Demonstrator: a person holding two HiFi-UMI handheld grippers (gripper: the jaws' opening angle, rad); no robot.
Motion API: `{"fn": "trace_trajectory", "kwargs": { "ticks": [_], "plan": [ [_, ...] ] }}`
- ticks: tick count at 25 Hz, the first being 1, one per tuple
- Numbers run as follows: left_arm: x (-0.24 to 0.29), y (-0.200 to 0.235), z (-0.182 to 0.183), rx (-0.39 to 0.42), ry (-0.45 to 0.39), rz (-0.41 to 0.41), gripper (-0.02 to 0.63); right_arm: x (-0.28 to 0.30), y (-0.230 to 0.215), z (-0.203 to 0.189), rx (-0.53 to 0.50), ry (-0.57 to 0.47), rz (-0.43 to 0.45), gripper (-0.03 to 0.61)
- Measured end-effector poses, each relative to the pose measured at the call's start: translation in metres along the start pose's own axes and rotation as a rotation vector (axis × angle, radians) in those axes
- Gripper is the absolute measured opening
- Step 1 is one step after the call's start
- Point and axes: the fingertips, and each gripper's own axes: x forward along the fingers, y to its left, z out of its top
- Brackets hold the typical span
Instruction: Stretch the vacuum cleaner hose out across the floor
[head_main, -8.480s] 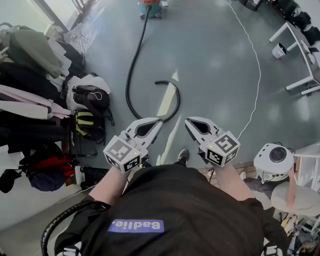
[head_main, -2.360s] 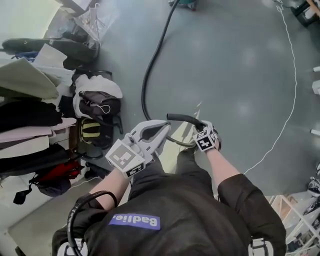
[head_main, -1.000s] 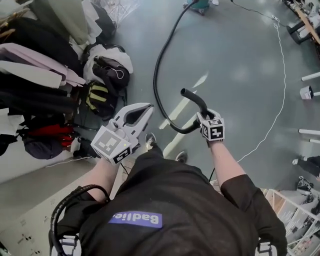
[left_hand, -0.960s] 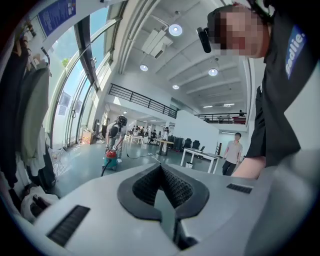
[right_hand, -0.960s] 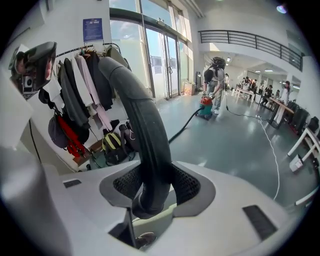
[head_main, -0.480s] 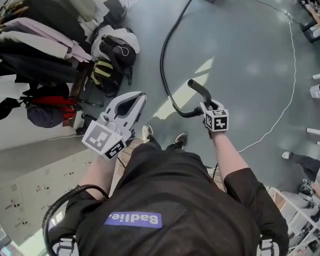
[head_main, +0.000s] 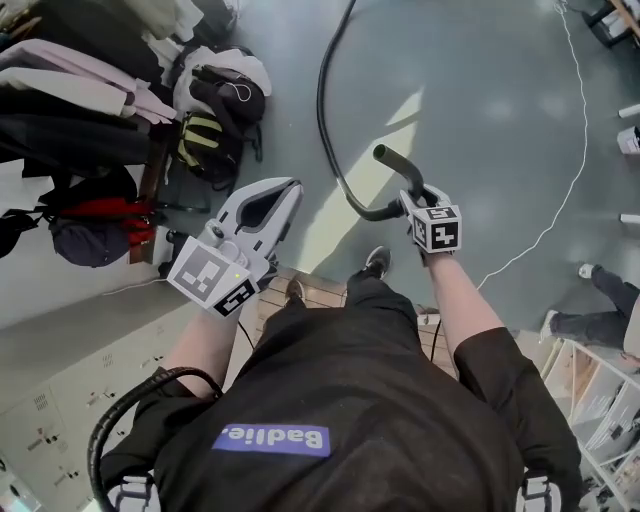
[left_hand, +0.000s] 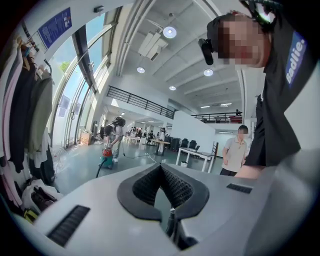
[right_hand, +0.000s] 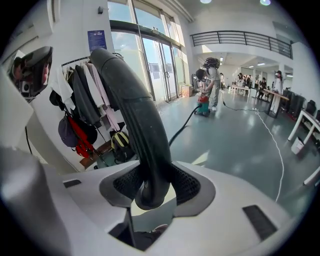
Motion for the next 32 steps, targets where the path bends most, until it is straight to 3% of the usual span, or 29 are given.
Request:
{"fn": "trace_trajectory", "kwargs": {
  "ticks": [5, 9, 15, 22, 32],
  "plan": [
    [-0.055, 0.016, -0.055, 0.046, -0.011, -0.120, -0.004, 0.018, 0.047, -0.029, 0.030, -0.037, -0.076, 0.175],
    [-0.119, 0.024, -0.094, 0.032, -0.003, -0.159, -0.005, 0.014, 0.095, -0.062, 0.112, -0.052, -0.139, 0.175],
    [-0.183, 0.015, -0.106, 0.037, -0.017, -0.263, -0.005, -0.015, 0.159, -0.073, 0.138, -0.068, -0.200, 0.173],
    [-0.213, -0.006, -0.124, 0.015, -0.016, -0.347, -0.005, -0.036, 0.199, -0.106, 0.222, -0.068, -0.237, 0.173],
    [-0.234, -0.019, -0.133, 0.052, 0.029, -0.348, -0.005, -0.033, 0.215, -0.184, 0.412, -0.053, -0.212, 0.173]
  ]
}}
